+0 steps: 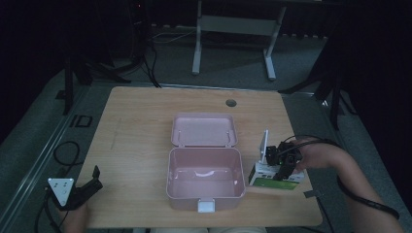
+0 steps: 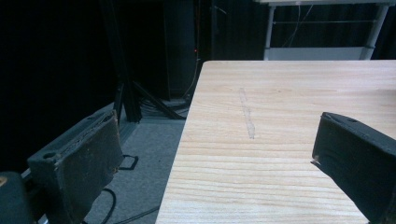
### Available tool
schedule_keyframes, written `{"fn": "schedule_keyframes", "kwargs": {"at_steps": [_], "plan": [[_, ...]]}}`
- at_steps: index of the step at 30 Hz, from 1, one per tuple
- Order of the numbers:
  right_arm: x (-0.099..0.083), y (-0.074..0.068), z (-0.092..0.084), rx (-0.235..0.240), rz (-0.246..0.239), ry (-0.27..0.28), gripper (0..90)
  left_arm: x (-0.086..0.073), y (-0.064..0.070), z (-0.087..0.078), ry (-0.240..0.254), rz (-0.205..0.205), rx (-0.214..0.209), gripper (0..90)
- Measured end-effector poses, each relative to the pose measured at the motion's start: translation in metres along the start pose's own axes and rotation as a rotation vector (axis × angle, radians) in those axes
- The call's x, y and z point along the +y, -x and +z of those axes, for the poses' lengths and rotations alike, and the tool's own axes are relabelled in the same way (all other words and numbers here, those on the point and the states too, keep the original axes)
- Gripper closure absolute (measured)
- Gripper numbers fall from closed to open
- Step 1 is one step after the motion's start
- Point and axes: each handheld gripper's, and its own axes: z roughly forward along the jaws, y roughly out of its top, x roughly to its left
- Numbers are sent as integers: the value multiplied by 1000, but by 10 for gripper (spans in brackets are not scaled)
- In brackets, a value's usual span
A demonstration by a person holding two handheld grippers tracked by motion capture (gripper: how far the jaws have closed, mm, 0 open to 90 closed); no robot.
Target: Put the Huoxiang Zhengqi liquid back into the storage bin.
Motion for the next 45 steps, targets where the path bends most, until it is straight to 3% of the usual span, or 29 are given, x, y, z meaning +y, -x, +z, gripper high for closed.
{"fn": "schedule_keyframes", "kwargs": {"at_steps": [14,22,33,38,45], "plan": [[-7,-26,-53,-19,-13,10,619,0,1,0,-1,8,2,16],[-4,-32,-86,-56,1,19,618,0,1,1,-3,9,1,16],[22,-37,-108,-59,-19,16,619,0,1,0,-2,7,-1,17],[37,-39,-111,-63,-43,9,619,0,0,0,-2,6,-4,16],[66,-48,-118,-67,-98,43,619,0,1,0,0,7,-5,16]]}}
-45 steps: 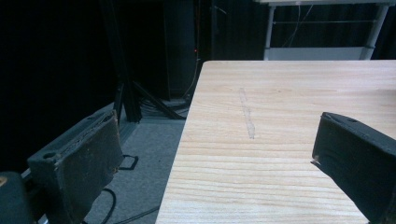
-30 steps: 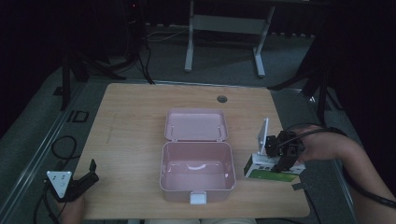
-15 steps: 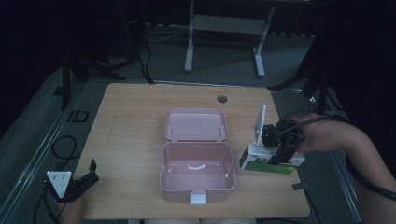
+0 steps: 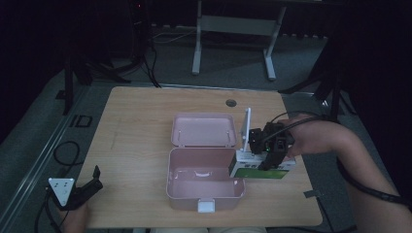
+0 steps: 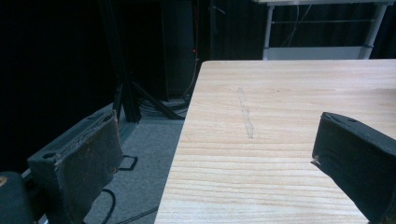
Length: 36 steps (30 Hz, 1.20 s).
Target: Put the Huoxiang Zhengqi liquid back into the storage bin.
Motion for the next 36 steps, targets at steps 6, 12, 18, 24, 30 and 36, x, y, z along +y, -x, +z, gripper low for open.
{"fn": "schedule_keyframes", "kwargs": {"at_steps": [6,12,18,24,30,36], "plan": [[22,-3,1,6,-24,-18,619,0,0,0,1,-1,-1,16],[42,-1,5,15,-37,-20,619,0,0,0,2,0,0,17],[63,-3,12,24,-75,-27,619,0,0,0,3,-2,-1,17],[84,-6,18,32,-100,-32,619,0,-1,0,4,-6,-2,16],[100,-6,29,43,-114,-33,619,0,-1,-1,3,-4,-2,17],[111,-4,44,61,-122,-22,619,0,-1,-1,3,-6,-2,16]]}}
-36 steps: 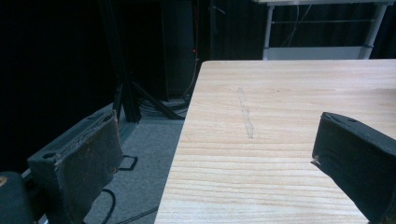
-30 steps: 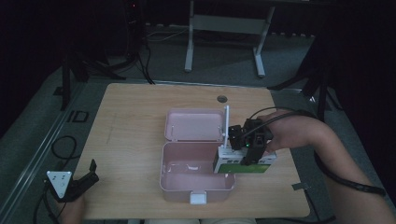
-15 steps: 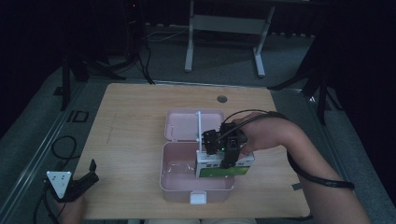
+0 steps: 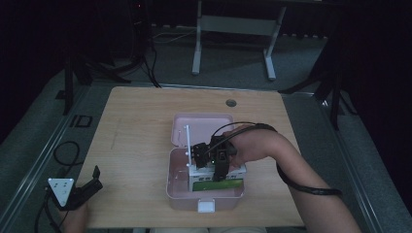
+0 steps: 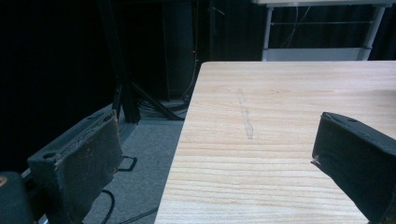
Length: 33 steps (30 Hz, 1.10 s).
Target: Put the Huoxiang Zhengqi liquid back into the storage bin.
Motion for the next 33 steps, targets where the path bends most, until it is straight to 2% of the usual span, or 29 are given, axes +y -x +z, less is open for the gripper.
{"fn": "schedule_keyframes", "kwargs": {"at_steps": [6,14,33], "plan": [[6,5,24,11,5,-19,619,0,0,0,-1,2,-1,16],[8,12,57,49,8,-11,619,0,0,0,-1,3,-1,17],[4,21,114,91,44,-30,619,0,0,1,-2,4,-3,16]]}}
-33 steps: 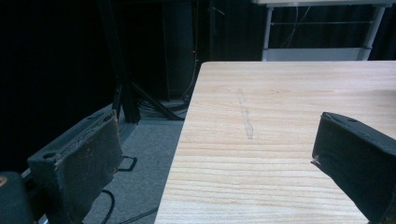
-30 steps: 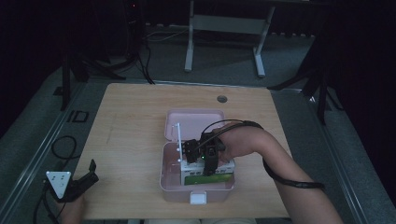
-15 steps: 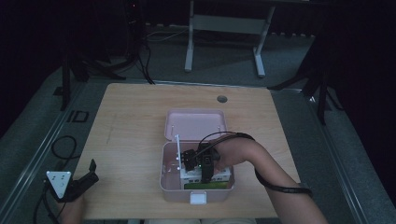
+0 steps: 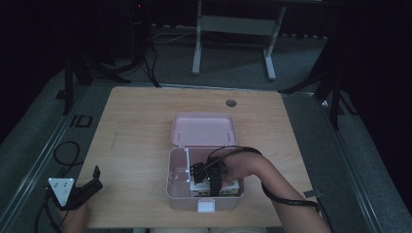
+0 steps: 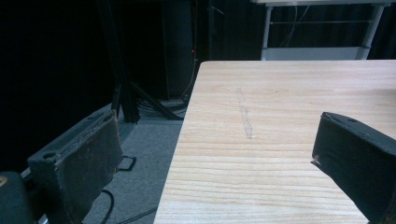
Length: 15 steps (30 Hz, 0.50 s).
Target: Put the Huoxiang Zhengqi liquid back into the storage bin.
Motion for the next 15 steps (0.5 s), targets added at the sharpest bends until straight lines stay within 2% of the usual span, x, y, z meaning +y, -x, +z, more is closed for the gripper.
{"fn": "schedule_keyframes", "kwargs": {"at_steps": [5,11,15], "plan": [[-2,3,11,10,9,-7,618,0,0,0,1,0,1,17],[-4,2,11,7,6,9,611,0,1,0,0,1,2,16],[-6,2,4,2,15,21,513,0,0,0,0,1,2,17]]}}
